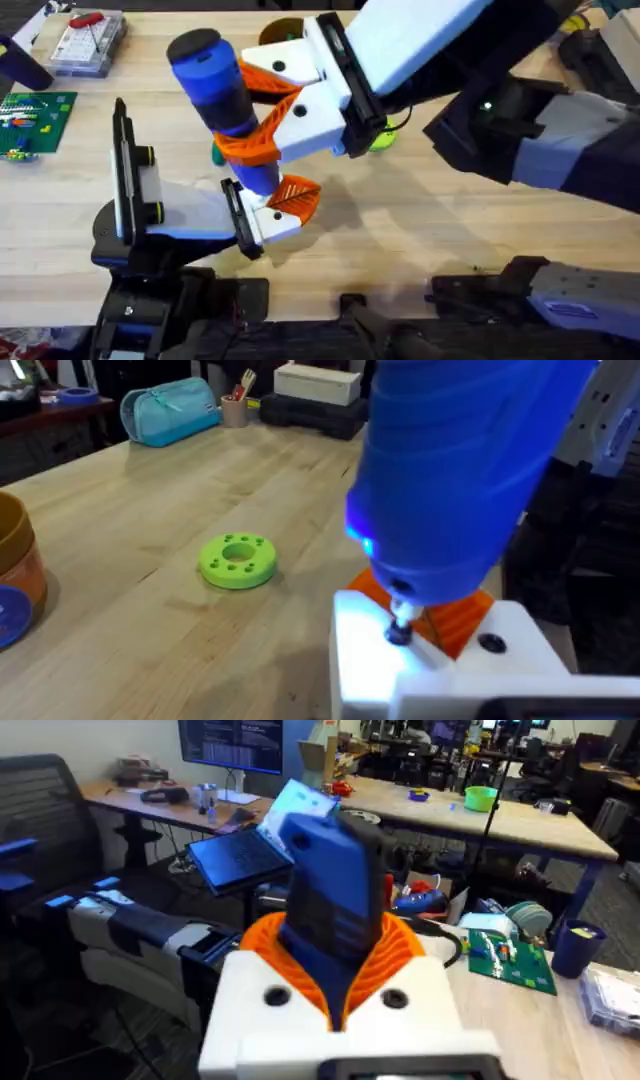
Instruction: Pick up the gripper from the table and insert it into the empty holder that is missing its gripper. Then pick up a screw, insert it into the mounting hole, and use the screwdriver to tighten it. Finally, clean up the table by picking up the vegetable and placing it into the bucket.
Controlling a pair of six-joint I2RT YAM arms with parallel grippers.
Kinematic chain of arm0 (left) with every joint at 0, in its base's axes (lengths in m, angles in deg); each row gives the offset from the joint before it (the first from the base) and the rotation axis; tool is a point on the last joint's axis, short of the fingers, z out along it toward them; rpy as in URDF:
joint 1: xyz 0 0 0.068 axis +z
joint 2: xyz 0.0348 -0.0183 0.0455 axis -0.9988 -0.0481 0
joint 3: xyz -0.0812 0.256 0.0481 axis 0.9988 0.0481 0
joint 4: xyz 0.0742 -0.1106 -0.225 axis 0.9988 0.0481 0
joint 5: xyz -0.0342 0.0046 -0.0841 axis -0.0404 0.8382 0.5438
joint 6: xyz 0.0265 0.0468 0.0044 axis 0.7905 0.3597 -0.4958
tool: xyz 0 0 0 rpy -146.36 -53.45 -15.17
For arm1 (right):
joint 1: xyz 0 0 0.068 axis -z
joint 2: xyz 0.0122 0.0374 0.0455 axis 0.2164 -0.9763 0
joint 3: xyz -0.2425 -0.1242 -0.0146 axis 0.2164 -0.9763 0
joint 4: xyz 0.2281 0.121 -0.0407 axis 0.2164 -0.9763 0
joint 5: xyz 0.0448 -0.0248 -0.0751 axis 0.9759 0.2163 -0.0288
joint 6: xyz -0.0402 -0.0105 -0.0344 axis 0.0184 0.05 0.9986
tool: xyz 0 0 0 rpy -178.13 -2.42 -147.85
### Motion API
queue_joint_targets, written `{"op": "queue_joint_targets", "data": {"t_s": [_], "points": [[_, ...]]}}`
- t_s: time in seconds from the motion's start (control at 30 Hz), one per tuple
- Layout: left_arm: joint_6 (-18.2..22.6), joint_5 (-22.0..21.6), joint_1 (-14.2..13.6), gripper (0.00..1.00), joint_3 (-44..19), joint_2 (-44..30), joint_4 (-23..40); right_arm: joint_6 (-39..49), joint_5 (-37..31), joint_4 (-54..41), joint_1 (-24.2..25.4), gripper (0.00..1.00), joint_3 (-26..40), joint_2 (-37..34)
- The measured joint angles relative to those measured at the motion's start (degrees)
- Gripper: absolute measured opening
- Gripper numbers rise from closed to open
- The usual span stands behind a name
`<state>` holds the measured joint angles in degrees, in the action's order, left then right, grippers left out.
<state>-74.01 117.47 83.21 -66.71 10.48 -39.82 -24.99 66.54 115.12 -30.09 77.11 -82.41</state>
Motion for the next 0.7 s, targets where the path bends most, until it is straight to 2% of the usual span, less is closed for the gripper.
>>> {"op": "queue_joint_targets", "data": {"t_s": [0.7], "points": [[0.0, 0.9, 0.0, 0.004, 0.0, 0.0, 0.2, -2.9, -1.0, -0.4, 0.0, 0.026, 0.0, 0.0]]}}
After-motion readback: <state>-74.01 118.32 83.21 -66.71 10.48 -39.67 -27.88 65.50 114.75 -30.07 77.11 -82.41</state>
